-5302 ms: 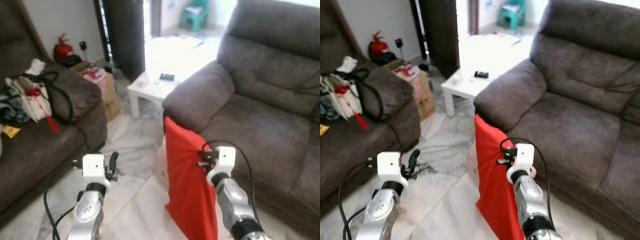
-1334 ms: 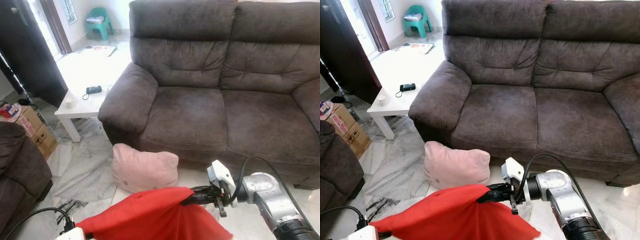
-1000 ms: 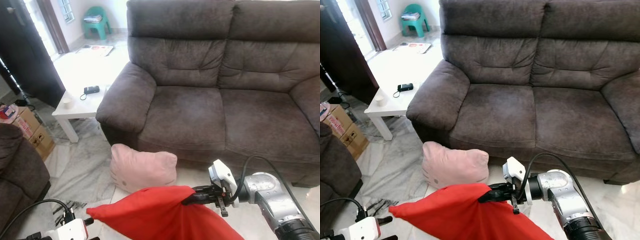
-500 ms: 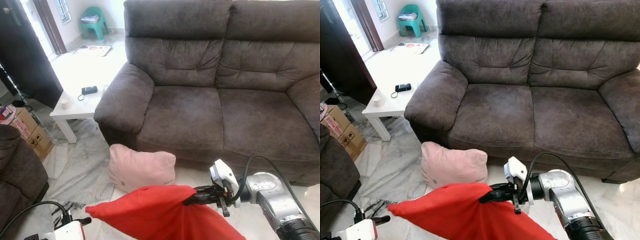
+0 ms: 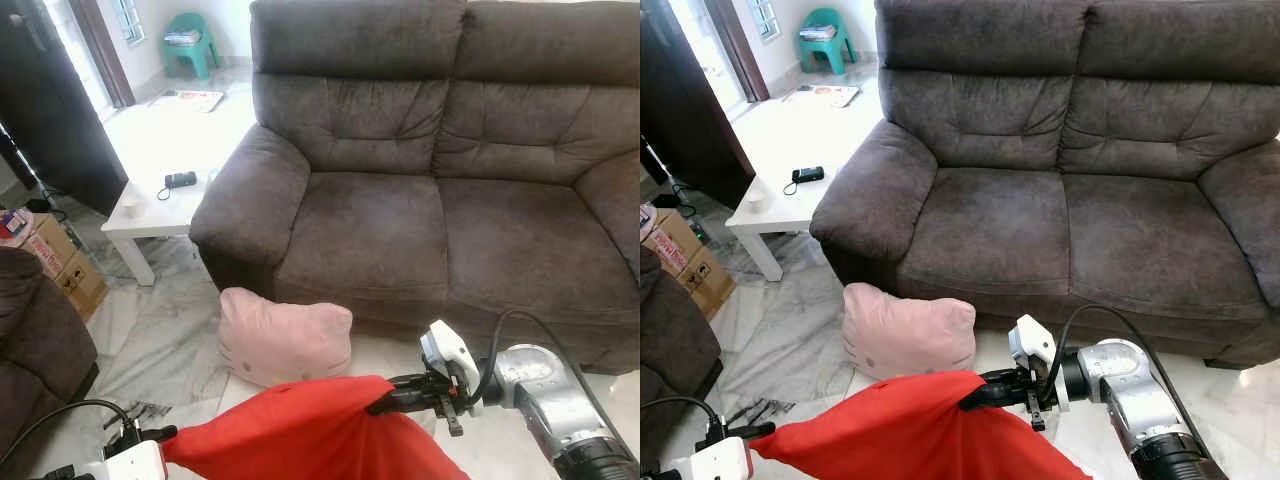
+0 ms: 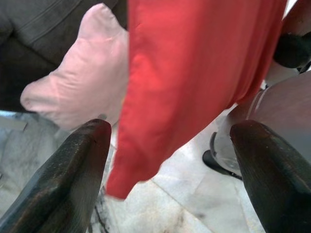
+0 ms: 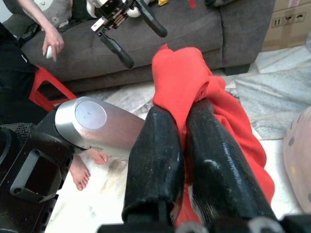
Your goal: Move the pillow to the sofa from floor
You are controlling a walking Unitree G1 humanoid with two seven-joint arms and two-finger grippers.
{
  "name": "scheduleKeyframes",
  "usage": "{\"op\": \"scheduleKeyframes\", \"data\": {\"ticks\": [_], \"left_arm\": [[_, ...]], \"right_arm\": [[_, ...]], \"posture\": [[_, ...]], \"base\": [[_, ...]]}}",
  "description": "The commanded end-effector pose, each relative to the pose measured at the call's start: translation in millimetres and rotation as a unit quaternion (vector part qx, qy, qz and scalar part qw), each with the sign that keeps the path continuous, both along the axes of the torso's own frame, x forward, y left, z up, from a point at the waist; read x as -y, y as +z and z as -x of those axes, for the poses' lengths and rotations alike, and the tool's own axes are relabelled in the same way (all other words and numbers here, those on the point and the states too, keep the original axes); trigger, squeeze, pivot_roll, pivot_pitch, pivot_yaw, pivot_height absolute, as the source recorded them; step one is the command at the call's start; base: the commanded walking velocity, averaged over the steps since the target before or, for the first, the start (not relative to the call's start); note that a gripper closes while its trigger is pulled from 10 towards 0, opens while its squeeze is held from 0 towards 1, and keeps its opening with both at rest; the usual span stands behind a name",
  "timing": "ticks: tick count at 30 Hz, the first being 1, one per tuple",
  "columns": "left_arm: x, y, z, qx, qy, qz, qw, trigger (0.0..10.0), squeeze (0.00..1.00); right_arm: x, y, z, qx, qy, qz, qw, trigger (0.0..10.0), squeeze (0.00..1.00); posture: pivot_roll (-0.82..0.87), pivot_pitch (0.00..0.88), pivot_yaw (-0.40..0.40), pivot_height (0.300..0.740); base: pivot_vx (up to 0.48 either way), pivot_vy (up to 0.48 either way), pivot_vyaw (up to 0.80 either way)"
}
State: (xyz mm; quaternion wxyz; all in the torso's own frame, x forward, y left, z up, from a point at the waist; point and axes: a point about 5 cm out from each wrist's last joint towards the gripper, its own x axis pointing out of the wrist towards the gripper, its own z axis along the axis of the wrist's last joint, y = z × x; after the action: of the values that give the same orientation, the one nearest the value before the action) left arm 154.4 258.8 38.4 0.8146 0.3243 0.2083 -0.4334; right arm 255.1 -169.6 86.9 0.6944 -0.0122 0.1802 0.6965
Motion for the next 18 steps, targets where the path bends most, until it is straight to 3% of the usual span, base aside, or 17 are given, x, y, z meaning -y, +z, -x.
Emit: {"op": "scheduleKeyframes", "data": {"ticks": [1, 18], "left_arm": [[-4.7, -4, 0.7, -0.005, 0.006, -0.008, 1.000, 10.0, 0.00], [-9.9, -29, -3.4, -0.022, 0.027, -0.013, 0.999, 10.0, 0.00]], "right_arm": [[-8.1, 21, -3.2, 0.037, 0.030, -0.042, 0.998, 10.0, 0.00], [-4.8, 25, 3.6, 0.035, 0.057, -0.042, 0.997, 10.0, 0.00]], "posture": [[0.13, 0.016, -0.007, 0.740], [0.10, 0.015, -0.013, 0.740]], "base": [[0.000, 0.000, 0.00], [0.000, 0.000, 0.00]]}}
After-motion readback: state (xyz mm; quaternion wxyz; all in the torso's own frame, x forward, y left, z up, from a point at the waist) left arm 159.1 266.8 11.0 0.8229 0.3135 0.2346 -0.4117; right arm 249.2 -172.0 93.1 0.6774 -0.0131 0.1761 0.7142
